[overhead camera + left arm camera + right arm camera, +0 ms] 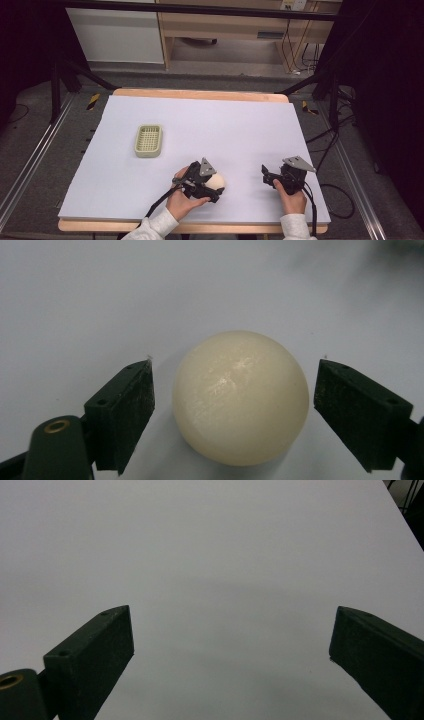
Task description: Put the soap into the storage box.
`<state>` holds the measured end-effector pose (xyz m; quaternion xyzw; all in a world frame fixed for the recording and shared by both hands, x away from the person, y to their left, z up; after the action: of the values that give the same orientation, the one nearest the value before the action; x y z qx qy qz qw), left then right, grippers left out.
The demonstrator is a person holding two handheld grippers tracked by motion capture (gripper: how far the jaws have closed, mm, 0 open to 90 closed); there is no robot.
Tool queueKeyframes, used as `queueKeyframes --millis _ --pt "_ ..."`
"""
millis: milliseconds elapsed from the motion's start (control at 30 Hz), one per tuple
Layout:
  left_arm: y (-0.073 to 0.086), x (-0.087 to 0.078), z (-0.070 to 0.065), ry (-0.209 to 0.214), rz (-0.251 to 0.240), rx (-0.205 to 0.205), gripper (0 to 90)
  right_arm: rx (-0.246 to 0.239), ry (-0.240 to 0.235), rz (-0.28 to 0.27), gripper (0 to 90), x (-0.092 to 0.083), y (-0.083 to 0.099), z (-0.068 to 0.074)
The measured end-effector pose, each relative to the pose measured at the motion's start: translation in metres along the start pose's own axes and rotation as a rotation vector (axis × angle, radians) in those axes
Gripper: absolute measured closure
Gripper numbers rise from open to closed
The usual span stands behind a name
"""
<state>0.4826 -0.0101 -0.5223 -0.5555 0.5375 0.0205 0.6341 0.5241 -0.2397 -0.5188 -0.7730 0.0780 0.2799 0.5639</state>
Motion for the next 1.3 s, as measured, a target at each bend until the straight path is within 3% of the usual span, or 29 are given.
queueKeyframes --millis 800,1300 --pt "0.007 0.015 0.000 -0.004 0.047 0.001 23.1 0.002 0.002 -0.001 4.5 0.000 0.000 0.000" --pt "0.008 0.015 0.000 -0.026 0.044 0.005 23.5 -0.003 0.002 0.005 4.8 0.001 0.001 0.000"
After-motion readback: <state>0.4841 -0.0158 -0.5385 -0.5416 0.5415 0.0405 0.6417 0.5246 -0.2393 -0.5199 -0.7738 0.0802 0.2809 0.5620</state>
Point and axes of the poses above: each handheld gripper's, and its own axes: x roughly forward along the jaws, y roughly out of its underside, z roughly to its left, the point moved 9 cm from there along x, roughly forward along the jaws, and after that the axes turned 15 degrees about -x, right-handed, at the moved point
